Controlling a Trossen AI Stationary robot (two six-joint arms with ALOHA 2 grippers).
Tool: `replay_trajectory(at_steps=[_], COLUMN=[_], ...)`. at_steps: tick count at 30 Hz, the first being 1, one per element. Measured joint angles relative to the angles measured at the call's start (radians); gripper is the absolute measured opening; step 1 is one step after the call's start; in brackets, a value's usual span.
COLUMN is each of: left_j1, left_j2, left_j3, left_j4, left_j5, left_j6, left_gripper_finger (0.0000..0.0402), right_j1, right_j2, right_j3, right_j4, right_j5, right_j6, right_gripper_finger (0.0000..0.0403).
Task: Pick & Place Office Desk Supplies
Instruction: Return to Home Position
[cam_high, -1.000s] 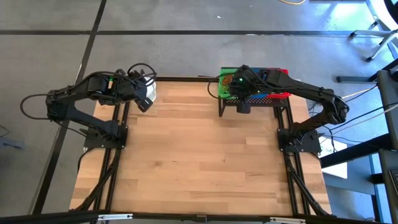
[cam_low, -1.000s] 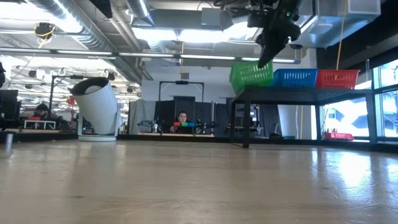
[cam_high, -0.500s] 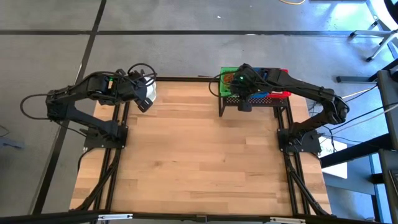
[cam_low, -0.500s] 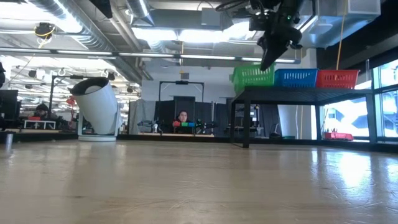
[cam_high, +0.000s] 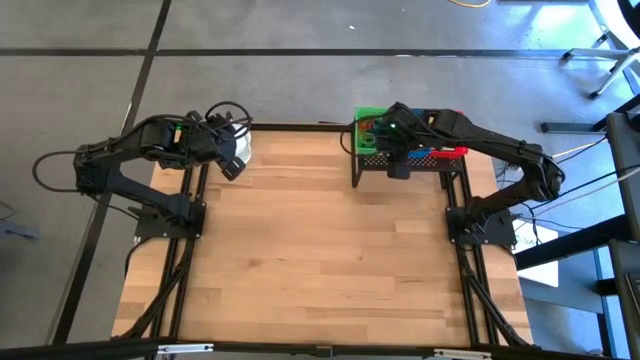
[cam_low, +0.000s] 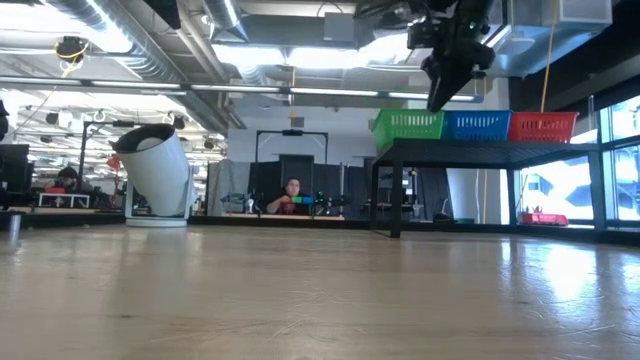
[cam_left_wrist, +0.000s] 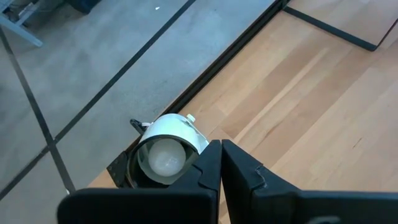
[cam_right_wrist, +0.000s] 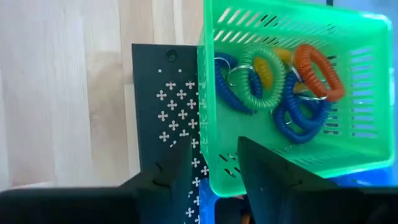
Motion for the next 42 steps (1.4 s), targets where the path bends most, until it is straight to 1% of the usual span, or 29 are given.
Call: replay_trajectory(at_steps=[4, 8, 10, 12, 15, 18, 19, 21, 24, 26, 29, 32, 35, 38, 42], left_j1=[0.0, 0.0, 0.0, 0.0, 0.0, 0.0, 0.0, 0.0, 0.0, 0.0, 0.0, 0.0, -0.017, -0.055, -0.136], left_j2=[0.0, 0.0, 0.0, 0.0, 0.0, 0.0, 0.001, 0.001, 0.001, 0.001, 0.001, -0.009, -0.047, -0.104, -0.201], left_j3=[0.0, 0.0, 0.0, 0.0, 0.0, 0.0, 0.0, 0.0, 0.0, 0.0, 0.0, 0.0, 0.0, 0.0, -0.019], left_j4=[0.0, 0.0, 0.0, 0.001, 0.008, 0.008, 0.008, 0.007, 0.008, 0.008, 0.008, 0.005, -0.014, -0.015, -0.014], left_j5=[0.005, 0.034, 0.047, 0.047, 0.053, 0.07, 0.074, 0.074, 0.074, 0.098, 0.138, 0.158, 0.166, 0.131, 0.07], left_j6=[0.0, 0.002, 0.003, 0.002, 0.001, 0.003, 0.003, 0.003, -0.012, -0.044, -0.028, -0.034, -0.046, -0.082, -0.152], left_gripper_finger=[0.0005, 0.0002, 0.0002, 0.0003, 0.0005, 0.0006, 0.0005, 0.0003, 0.0002, 0.0003, 0.0005, 0.0006, 0.0004, 0.0002, 0.0003], right_j1=[0.0, 0.007, 0.016, 0.028, 0.043, 0.057, 0.059, 0.059, 0.06, 0.06, 0.06, 0.06, 0.06, 0.093, 0.14], right_j2=[-0.039, -0.099, -0.133, -0.165, -0.21, -0.249, -0.259, -0.273, -0.282, -0.283, -0.281, -0.28, -0.282, -0.315, -0.43], right_j3=[0.0, 0.0, 0.0, 0.0, 0.0, 0.0, 0.0, 0.0, 0.0, 0.001, 0.001, 0.001, -0.003, -0.054, -0.2], right_j4=[0.0, 0.007, 0.022, 0.044, 0.028, -0.012, -0.02, -0.031, -0.039, -0.039, -0.058, -0.092, -0.105, -0.073, 0.055], right_j5=[0.0, 0.0, -0.001, -0.001, 0.0, 0.057, 0.071, 0.066, 0.007, -0.045, -0.115, -0.163, -0.145, -0.139, -0.152], right_j6=[0.031, 0.118, 0.219, 0.369, 0.592, 0.72, 0.729, 0.735, 0.784, 0.784, 0.702, 0.692, 0.658, 0.631, 0.636], right_gripper_finger=[0.0148, 0.0157, 0.0157, 0.0157, 0.0154, 0.0153, 0.0153, 0.0153, 0.0153, 0.0153, 0.0153, 0.0153, 0.0153, 0.0153, 0.0153])
